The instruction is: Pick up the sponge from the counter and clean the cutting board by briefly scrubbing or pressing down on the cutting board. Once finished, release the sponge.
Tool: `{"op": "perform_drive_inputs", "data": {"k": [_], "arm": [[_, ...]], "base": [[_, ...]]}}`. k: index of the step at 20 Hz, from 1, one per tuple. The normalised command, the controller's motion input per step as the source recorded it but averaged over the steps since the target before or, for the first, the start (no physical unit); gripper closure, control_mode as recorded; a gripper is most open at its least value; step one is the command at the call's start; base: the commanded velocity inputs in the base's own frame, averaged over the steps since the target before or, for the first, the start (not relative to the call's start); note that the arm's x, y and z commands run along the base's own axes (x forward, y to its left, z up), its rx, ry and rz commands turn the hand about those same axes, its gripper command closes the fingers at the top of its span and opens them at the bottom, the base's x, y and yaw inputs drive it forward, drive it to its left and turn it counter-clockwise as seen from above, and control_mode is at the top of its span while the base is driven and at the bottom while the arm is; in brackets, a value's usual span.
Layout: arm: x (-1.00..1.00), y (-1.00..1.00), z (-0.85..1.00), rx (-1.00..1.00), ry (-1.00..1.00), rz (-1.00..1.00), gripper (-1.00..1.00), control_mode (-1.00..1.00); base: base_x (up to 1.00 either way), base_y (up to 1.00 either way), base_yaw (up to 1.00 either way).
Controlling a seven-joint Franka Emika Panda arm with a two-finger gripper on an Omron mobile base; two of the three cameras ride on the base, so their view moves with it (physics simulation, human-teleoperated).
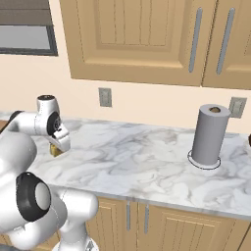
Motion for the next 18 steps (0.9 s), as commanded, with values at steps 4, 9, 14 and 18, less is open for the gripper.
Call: {"op": "perform_drive_inputs", "data": {"k": [4, 9, 14, 18], "arm": [[-0.07, 0.18, 0.0, 0.0, 0.0, -0.01, 1.0, 1.0], [0.0, 0.0, 0.0, 0.0, 0.0, 0.0, 1.0, 1.0], [0.0, 0.0, 0.0, 0.0, 0.0, 0.0, 1.0, 1.0], [0.0, 0.0, 0.0, 0.0, 0.0, 0.0, 1.0, 1.0]], "base": [[-0.06, 0.28, -0.03], [-0.1, 0.8, -0.09], [-0.02, 0.98, -0.14], [-0.01, 1.0, -0.16]]}}
